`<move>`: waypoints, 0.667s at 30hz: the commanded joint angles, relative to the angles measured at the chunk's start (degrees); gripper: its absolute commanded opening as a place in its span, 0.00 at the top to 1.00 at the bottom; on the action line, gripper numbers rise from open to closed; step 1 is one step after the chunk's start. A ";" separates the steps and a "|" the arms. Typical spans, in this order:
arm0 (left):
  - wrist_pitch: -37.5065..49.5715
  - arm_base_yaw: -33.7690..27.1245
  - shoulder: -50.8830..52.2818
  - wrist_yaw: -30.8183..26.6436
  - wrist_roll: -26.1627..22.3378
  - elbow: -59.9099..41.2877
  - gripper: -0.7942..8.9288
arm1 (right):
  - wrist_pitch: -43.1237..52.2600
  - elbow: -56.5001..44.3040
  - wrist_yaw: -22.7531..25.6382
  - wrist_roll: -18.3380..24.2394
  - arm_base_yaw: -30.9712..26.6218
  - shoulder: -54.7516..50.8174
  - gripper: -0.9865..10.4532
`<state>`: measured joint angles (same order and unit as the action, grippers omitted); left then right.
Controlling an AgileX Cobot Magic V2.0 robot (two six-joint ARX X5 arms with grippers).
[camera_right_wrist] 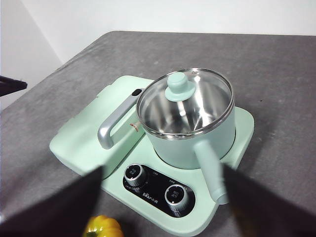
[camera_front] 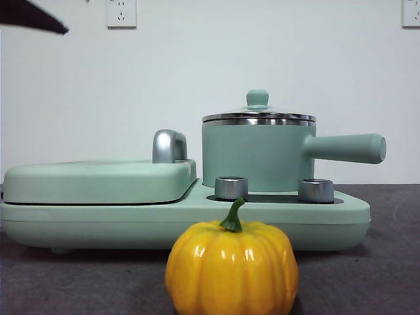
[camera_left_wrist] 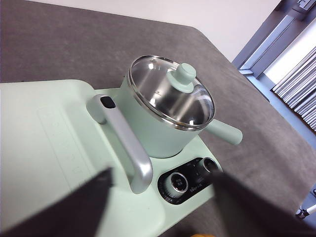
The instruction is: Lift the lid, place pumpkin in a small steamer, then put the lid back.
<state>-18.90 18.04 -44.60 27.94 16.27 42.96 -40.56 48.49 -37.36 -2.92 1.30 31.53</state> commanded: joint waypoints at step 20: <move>-16.22 4.20 -26.56 0.42 -9.75 31.56 0.45 | 0.50 0.81 -0.15 0.35 0.07 0.20 0.46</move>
<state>-34.50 21.89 -68.58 28.03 10.26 70.83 -40.53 48.49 -37.41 -2.85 1.30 31.53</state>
